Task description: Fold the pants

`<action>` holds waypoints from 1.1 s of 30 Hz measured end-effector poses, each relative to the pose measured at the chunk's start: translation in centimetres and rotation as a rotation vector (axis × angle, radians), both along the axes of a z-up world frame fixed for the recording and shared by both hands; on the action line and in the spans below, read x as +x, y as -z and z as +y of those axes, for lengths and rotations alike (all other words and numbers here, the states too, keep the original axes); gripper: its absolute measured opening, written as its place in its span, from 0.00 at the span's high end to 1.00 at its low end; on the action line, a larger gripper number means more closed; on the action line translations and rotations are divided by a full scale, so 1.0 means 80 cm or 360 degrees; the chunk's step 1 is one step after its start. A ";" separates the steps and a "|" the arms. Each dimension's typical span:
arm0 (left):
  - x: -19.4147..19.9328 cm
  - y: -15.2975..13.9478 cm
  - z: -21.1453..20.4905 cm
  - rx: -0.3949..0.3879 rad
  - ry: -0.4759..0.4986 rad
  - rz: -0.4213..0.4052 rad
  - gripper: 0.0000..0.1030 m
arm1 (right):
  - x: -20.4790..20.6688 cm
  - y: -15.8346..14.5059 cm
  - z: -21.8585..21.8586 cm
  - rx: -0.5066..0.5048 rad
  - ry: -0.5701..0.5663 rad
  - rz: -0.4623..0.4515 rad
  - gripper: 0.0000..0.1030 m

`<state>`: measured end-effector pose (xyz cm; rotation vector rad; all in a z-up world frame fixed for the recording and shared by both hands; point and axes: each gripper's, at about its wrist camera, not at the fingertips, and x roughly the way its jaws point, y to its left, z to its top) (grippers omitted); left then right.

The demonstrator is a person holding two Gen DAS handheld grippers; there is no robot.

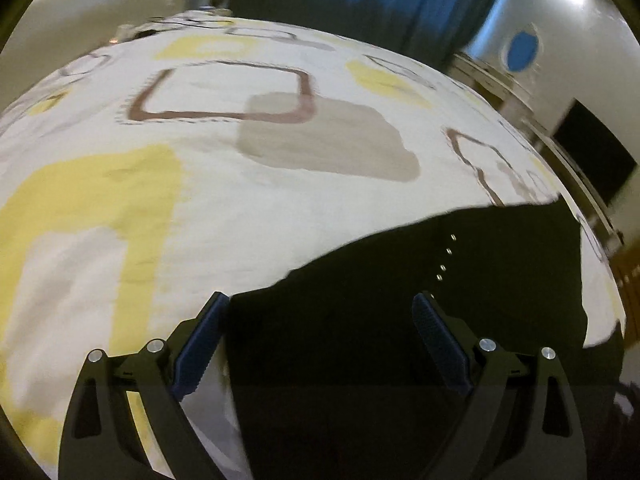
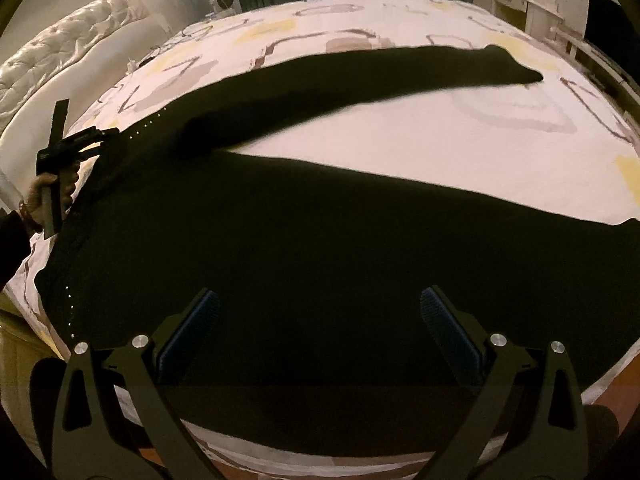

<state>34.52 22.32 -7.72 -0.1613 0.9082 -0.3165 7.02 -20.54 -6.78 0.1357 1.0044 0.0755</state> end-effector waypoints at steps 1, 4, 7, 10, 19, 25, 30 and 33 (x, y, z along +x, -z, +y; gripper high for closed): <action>0.002 0.003 0.000 -0.0004 0.0014 0.0004 0.11 | 0.001 0.002 0.000 0.0002 0.0000 0.0005 0.02; 0.005 0.007 0.011 -0.0105 0.0032 0.0013 0.11 | 0.004 0.009 0.000 0.0005 -0.0003 0.0020 0.02; 0.006 0.012 0.028 -0.0276 0.0024 0.0036 0.11 | 0.005 0.015 0.001 0.0020 -0.0002 0.0044 0.02; 0.005 0.014 0.043 -0.0429 0.0062 0.0027 0.11 | 0.004 0.018 0.002 0.0037 -0.0004 0.0055 0.02; 0.005 0.008 0.020 -0.0182 0.0080 0.0006 0.28 | 0.009 0.013 -0.002 0.0050 -0.0009 0.0045 0.02; 0.008 0.017 0.049 -0.0203 -0.0064 0.0057 0.76 | 0.034 -0.003 -0.007 0.0118 -0.0108 0.0007 0.02; 0.012 0.012 0.037 -0.0182 -0.0021 0.0072 0.93 | 0.117 -0.057 -0.033 0.0221 -0.0330 -0.0251 0.02; 0.012 0.014 0.033 -0.0141 -0.0022 0.0086 0.94 | 0.192 -0.080 -0.048 0.0205 -0.0487 -0.0398 0.02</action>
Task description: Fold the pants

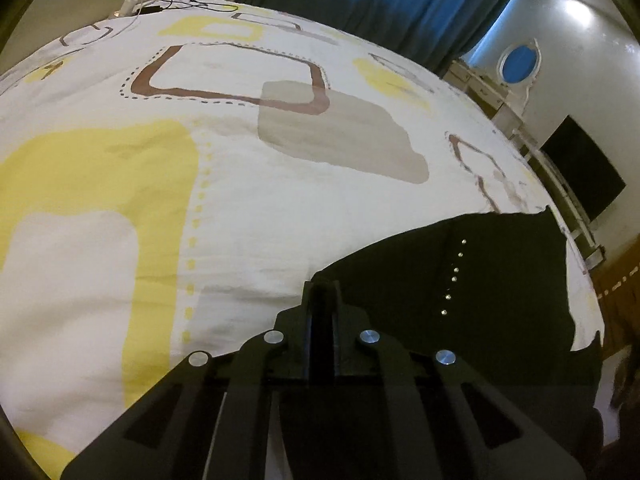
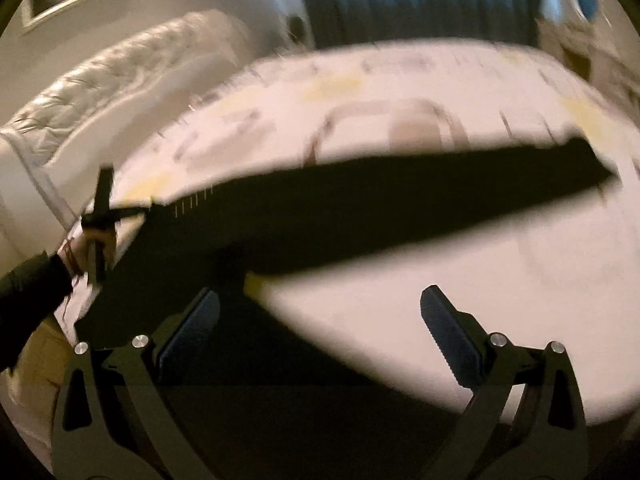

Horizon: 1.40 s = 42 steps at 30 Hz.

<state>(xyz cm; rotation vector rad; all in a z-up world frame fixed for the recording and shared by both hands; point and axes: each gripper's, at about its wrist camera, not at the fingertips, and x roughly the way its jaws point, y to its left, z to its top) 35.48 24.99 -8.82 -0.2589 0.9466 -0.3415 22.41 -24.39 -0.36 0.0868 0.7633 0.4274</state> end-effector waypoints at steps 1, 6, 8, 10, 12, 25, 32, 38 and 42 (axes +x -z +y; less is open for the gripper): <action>0.001 0.002 0.002 -0.0022 -0.0011 0.0007 0.94 | 0.031 -0.004 -0.001 -0.0017 -0.0084 -0.0023 0.02; -0.001 0.010 0.011 -0.0105 -0.0024 -0.0014 0.93 | 0.177 0.017 0.018 -0.0365 -0.0458 0.0088 0.02; -0.002 0.011 0.013 -0.0126 -0.0025 -0.0013 0.93 | 0.214 0.027 0.025 -0.0454 -0.0544 0.0104 0.02; -0.002 0.012 0.014 -0.0137 -0.0026 -0.0015 0.93 | 0.250 0.039 0.036 -0.0485 -0.0651 0.0175 0.02; -0.001 0.013 0.014 -0.0142 -0.0026 -0.0014 0.93 | 0.277 0.054 0.050 -0.0531 -0.0759 0.0248 0.02; 0.014 0.012 0.015 -0.0173 -0.0017 0.0008 0.88 | 0.337 0.109 0.068 -0.0731 -0.0972 0.0576 0.44; 0.014 0.009 0.008 -0.0129 -0.0011 -0.0005 0.92 | 0.306 0.086 0.072 -0.0887 -0.0906 0.0420 0.92; 0.005 -0.007 0.004 -0.0106 -0.0054 -0.0060 0.94 | 0.241 0.047 0.064 -0.0937 -0.0741 0.0126 0.94; -0.015 -0.036 0.010 -0.0233 -0.0051 -0.0188 0.94 | 0.190 0.012 0.059 -0.0875 -0.0614 -0.0030 0.94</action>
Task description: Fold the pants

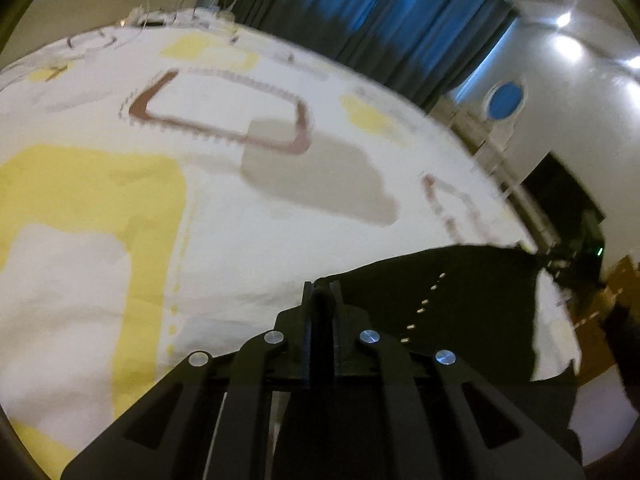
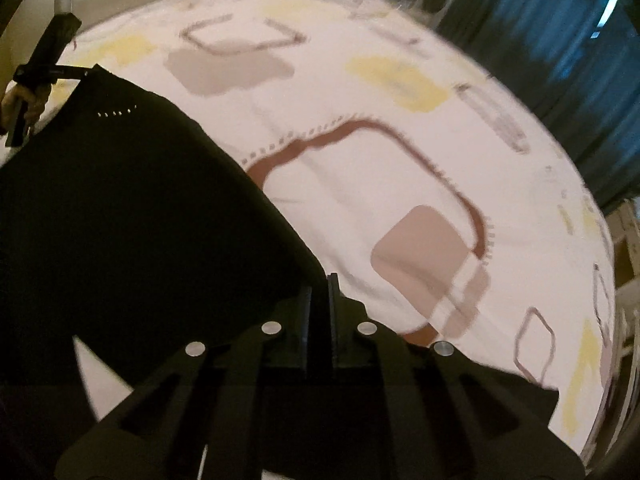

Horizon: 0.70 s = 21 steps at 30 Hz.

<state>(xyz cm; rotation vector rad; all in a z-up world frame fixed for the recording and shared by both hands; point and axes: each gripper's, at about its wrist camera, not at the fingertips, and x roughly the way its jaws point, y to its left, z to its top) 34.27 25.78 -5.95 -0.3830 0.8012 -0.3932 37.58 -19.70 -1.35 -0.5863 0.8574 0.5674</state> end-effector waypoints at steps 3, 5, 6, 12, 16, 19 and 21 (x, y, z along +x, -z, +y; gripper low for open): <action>-0.025 -0.031 -0.002 -0.0062 0.0047 -0.0112 0.94 | -0.050 -0.022 -0.015 0.0082 0.0057 -0.0093 0.94; -0.043 -0.046 -0.005 -0.0090 0.0079 -0.0159 0.94 | -0.080 -0.030 -0.016 0.0108 0.0077 -0.0141 0.94; -0.053 -0.053 -0.006 -0.0106 0.0092 -0.0176 0.94 | -0.102 -0.036 -0.020 0.0132 0.0089 -0.0171 0.94; -0.141 -0.080 -0.011 -0.0193 0.0168 -0.0267 0.94 | -0.227 -0.050 -0.036 0.0197 0.0162 -0.0284 0.94; -0.198 -0.083 -0.016 -0.0228 0.0214 -0.0300 0.94 | -0.296 -0.038 -0.045 0.0216 0.0230 -0.0285 0.94; -0.237 -0.075 -0.020 -0.0231 0.0254 -0.0283 0.94 | -0.342 -0.022 -0.051 0.0231 0.0285 -0.0268 0.94; -0.259 -0.064 -0.024 -0.0216 0.0286 -0.0239 0.94 | -0.368 -0.010 -0.051 0.0246 0.0311 -0.0235 0.94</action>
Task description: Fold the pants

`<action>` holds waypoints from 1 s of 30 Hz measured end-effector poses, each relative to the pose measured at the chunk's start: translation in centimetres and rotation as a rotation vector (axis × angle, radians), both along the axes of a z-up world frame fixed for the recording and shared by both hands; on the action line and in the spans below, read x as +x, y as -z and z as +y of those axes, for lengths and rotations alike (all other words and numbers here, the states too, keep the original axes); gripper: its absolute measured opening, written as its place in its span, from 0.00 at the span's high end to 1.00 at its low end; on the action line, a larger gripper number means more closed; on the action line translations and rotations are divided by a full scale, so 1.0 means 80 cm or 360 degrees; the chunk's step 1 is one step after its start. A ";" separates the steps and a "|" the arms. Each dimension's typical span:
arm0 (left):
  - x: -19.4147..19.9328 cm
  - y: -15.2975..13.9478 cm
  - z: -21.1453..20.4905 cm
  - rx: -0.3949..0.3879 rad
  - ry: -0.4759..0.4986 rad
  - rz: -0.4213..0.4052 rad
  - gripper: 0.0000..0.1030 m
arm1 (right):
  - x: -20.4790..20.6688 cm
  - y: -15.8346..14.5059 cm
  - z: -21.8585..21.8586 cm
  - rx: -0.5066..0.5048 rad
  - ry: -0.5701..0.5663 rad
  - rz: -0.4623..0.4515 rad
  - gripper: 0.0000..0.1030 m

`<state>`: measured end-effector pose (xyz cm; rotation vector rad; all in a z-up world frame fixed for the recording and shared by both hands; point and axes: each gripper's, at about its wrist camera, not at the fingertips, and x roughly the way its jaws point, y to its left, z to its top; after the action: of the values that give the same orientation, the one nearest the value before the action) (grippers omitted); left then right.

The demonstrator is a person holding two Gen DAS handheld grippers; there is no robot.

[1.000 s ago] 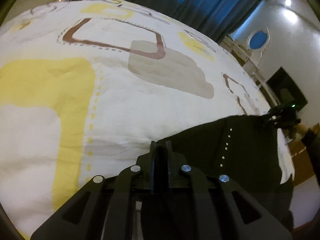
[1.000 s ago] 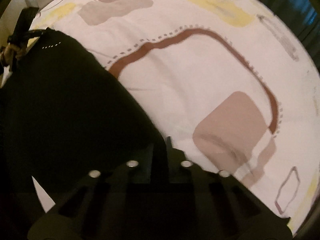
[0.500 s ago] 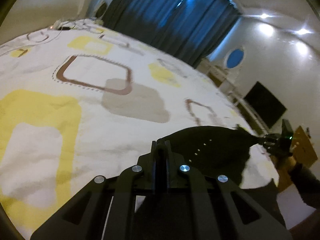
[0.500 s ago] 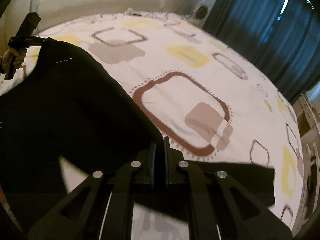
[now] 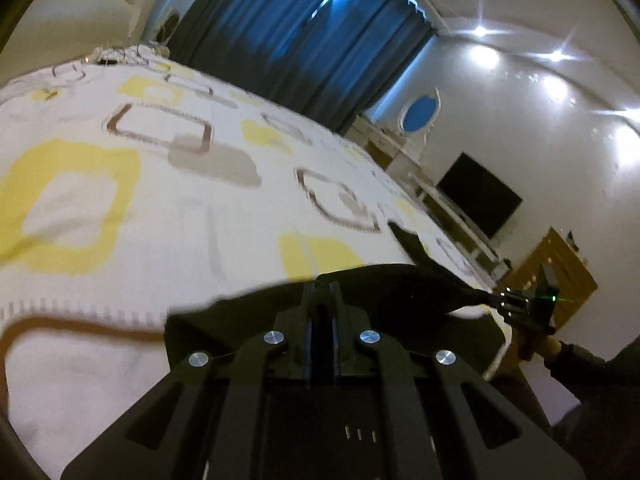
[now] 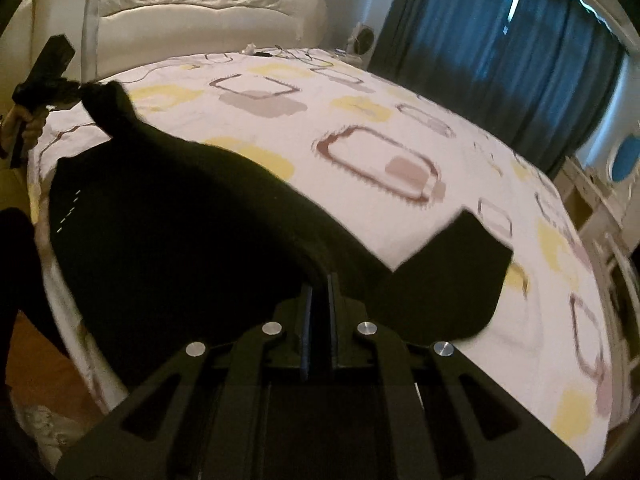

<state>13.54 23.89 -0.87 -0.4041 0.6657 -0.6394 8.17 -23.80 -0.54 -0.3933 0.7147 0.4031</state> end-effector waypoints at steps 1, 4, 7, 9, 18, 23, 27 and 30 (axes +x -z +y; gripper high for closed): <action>-0.008 0.004 0.000 0.0005 0.0010 0.0014 0.94 | -0.013 0.010 0.001 -0.0013 0.0008 0.0016 0.94; -0.030 0.023 0.001 0.0017 0.0030 0.0075 0.93 | -0.037 0.033 0.004 -0.0029 0.0016 0.0068 0.94; -0.040 0.039 0.000 0.0070 0.0040 0.0132 0.93 | -0.054 0.052 0.008 -0.0042 0.0023 0.0090 0.94; -0.042 0.046 0.002 0.0100 0.0047 0.0164 0.92 | -0.059 0.061 0.008 -0.0039 0.0026 0.0097 0.94; -0.082 0.064 0.031 0.0208 -0.0095 0.0308 0.67 | -0.067 0.083 0.012 -0.0070 0.0033 0.0118 0.94; -0.106 0.070 0.018 -0.0046 -0.0231 0.0468 0.51 | -0.071 0.083 0.012 -0.0065 0.0042 0.0103 0.93; -0.118 0.083 0.011 -0.0317 -0.0397 0.0591 0.49 | -0.072 0.082 0.011 -0.0072 0.0039 0.0092 0.93; -0.123 0.099 0.011 -0.0605 -0.0572 0.0710 0.49 | -0.072 0.083 0.010 -0.0065 0.0039 0.0089 0.93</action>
<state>3.68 24.74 -8.81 -1.0157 0.8681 -0.3280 2.38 -23.03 -7.17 -0.4126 0.7824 0.3781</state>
